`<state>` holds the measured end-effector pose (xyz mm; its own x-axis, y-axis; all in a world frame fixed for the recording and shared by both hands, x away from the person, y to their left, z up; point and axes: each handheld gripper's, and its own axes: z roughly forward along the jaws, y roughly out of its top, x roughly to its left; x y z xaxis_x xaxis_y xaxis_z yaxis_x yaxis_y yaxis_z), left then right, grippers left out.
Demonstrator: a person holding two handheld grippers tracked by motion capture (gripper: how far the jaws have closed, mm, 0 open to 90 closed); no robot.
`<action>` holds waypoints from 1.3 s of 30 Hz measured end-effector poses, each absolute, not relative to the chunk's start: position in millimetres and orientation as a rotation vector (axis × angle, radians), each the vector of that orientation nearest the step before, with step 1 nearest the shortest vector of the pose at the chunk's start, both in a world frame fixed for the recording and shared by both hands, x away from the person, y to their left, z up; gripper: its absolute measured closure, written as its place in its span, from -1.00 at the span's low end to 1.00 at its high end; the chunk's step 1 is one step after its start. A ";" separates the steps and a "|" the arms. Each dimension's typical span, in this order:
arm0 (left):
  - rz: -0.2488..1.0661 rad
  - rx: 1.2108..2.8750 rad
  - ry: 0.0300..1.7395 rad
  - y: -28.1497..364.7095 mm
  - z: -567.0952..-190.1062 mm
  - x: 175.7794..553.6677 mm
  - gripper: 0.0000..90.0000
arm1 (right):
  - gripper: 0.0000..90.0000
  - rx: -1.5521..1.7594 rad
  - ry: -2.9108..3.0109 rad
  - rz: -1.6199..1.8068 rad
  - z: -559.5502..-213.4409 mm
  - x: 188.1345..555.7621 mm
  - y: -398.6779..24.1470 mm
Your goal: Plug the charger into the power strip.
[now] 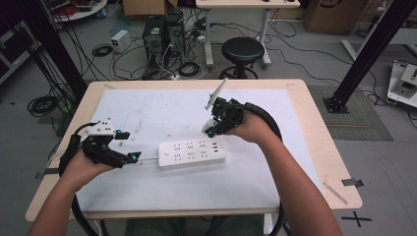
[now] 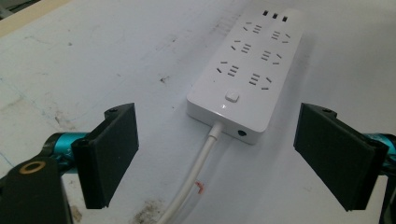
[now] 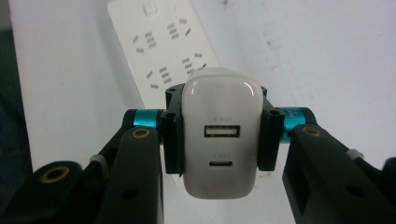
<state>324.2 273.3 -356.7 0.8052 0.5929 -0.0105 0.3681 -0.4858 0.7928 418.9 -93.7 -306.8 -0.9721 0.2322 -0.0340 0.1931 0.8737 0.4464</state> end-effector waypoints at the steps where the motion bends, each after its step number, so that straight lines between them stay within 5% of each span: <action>1: 0.332 2.136 0.704 273.4 -357.3 324.0 -0.69 | 0.41 0.311 2.970 0.677 -308.3 421.0 -91.6; 15: 0.321 2.128 0.693 277.7 -363.2 321.2 -0.69 | 0.41 -0.167 3.103 0.385 -330.8 441.3 -50.0; 39: 0.321 2.103 0.712 285.0 -369.1 321.9 -0.69 | 0.41 -0.266 3.122 0.235 -351.4 448.3 -28.7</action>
